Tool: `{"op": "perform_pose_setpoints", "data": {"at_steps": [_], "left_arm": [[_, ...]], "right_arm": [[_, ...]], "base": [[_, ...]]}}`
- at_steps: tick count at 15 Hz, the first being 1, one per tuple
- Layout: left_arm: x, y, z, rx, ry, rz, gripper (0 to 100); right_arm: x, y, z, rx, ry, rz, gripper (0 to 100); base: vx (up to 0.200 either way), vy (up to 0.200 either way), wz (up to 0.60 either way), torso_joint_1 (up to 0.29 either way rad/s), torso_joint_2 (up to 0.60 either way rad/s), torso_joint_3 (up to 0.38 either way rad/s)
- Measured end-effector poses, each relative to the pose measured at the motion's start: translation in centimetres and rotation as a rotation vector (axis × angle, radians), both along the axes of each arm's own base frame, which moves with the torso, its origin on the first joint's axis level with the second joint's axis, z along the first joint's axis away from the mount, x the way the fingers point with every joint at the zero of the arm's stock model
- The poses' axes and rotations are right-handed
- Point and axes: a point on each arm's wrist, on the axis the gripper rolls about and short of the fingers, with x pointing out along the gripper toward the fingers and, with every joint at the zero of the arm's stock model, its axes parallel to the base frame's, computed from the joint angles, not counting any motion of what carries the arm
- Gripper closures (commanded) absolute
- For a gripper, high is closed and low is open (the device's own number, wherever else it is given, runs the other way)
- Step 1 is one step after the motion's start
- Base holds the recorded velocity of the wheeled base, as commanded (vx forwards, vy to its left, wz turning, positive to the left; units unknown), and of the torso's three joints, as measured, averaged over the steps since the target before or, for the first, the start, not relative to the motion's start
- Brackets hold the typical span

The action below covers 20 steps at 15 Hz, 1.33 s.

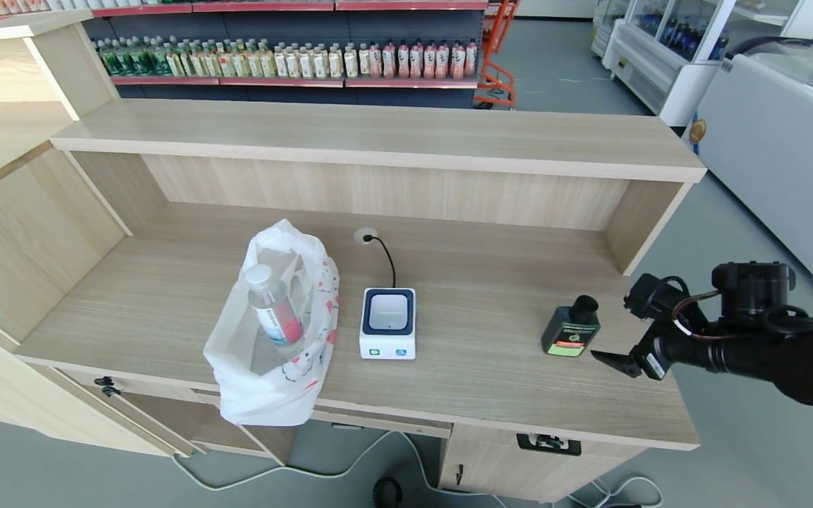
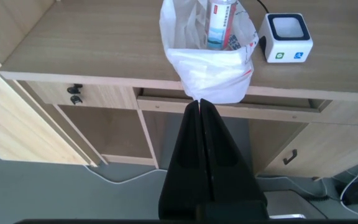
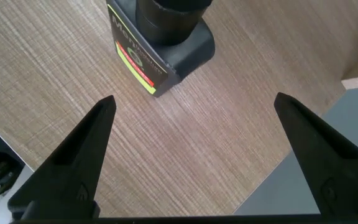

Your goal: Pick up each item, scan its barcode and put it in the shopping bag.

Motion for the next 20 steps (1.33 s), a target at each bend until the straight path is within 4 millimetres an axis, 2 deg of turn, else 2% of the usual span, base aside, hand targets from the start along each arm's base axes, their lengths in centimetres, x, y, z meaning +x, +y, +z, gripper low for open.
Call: {"op": "perform_pose_setpoints", "data": {"at_steps": [8,9,16,20], "left_arm": [[0.0,0.0,0.0,0.0,0.0,0.0,100],[0.0,0.0,0.0,0.0,0.0,0.0,100],[0.0,0.0,0.0,0.0,0.0,0.0,100],[0.0,0.0,0.0,0.0,0.0,0.0,100]], "right_arm": [[2.6,2.0,-1.1,-0.002,-0.004,0.057,0],[2.9,2.3,-1.3,-0.004,-0.002,0.064,100],[3.6,3.1,-2.3,-0.009,0.011,0.086,100],[3.5,3.1,-1.6,-0.001,-0.054,0.083,100]], "base": [[0.0,0.0,0.0,0.0,0.0,0.0],[0.0,0.0,0.0,0.0,0.0,0.0],[0.0,0.0,0.0,0.0,0.0,0.0],[0.0,0.0,0.0,0.0,0.0,0.0]]}}
